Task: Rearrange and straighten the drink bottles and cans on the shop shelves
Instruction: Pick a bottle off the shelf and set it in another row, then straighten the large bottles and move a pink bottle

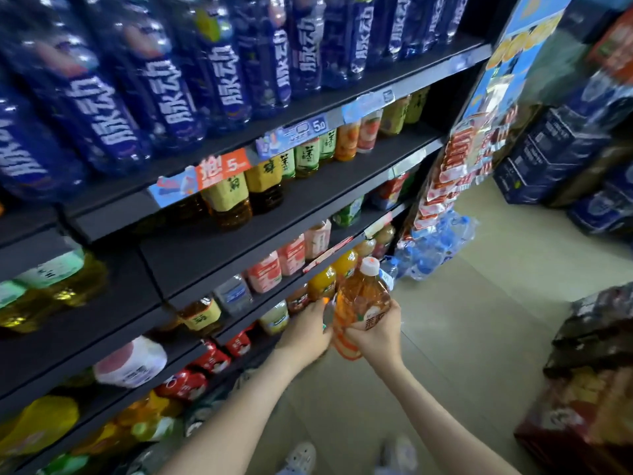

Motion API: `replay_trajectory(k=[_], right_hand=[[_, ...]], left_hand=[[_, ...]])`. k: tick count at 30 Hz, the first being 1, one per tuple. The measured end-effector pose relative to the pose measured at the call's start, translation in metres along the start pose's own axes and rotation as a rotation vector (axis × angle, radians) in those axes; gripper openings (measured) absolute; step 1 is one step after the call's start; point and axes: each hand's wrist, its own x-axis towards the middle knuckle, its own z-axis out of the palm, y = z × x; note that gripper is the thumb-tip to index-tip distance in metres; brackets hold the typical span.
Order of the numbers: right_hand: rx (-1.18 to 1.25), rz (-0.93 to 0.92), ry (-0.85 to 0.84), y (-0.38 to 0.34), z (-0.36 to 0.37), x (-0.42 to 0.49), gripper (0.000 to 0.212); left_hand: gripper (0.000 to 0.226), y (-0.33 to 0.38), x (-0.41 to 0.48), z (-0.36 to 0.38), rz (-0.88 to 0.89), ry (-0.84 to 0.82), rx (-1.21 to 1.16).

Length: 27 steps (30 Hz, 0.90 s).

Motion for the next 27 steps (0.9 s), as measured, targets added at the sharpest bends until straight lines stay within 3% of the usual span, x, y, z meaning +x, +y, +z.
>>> replay_trajectory(k=[4, 14, 18, 21, 27], right_hand=[[0.033, 0.024, -0.067, 0.012, -0.026, 0.071, 0.065], [-0.278, -0.171, -0.428, 0.031, -0.039, 0.244, 0.062], [-0.334, -0.234, -0.445, 0.037, 0.010, 0.290, 0.077], [-0.314, -0.317, -0.417, 0.050, 0.048, 0.324, 0.064], [0.013, -0.364, -0.297, 0.064, 0.099, 0.355, 0.078]], left_hand=[[0.051, 0.024, 0.047, 0.019, -0.129, 0.130, 0.186], [0.051, 0.051, 0.143, 0.081, -0.460, 0.421, 0.126], [0.067, 0.023, 0.205, 0.093, -0.405, 0.630, 0.149], [0.081, 0.000, 0.247, 0.104, -0.395, 0.771, 0.197], [0.098, -0.034, 0.309, 0.105, -0.264, 0.965, 0.432]])
